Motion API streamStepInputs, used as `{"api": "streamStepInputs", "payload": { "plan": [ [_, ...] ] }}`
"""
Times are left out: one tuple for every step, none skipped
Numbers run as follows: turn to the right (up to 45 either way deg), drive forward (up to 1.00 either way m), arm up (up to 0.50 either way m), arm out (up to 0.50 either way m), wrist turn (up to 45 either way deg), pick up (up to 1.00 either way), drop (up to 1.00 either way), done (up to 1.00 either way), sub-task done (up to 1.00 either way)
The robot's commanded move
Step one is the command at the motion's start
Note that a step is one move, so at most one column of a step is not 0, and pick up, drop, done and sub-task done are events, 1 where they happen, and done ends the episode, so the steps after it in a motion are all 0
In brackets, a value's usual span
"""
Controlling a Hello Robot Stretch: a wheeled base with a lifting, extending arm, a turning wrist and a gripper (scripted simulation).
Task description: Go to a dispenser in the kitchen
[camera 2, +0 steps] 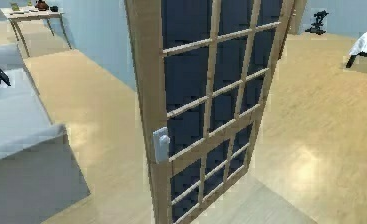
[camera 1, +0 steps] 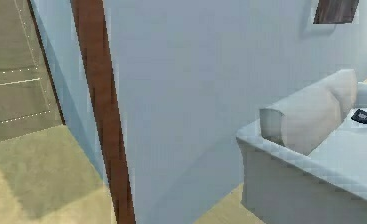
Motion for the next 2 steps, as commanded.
{"api": "streamStepInputs", "payload": {
  "plan": [
    [45.0, 0.00, 0.00, 0.00, 0.0, 0.00, 0.00, 0.00, 0.00],
    [12.0, 0.00, 0.00, 0.00, 0.0, 0.00, 0.00, 0.00, 0.00]
  ]
}}
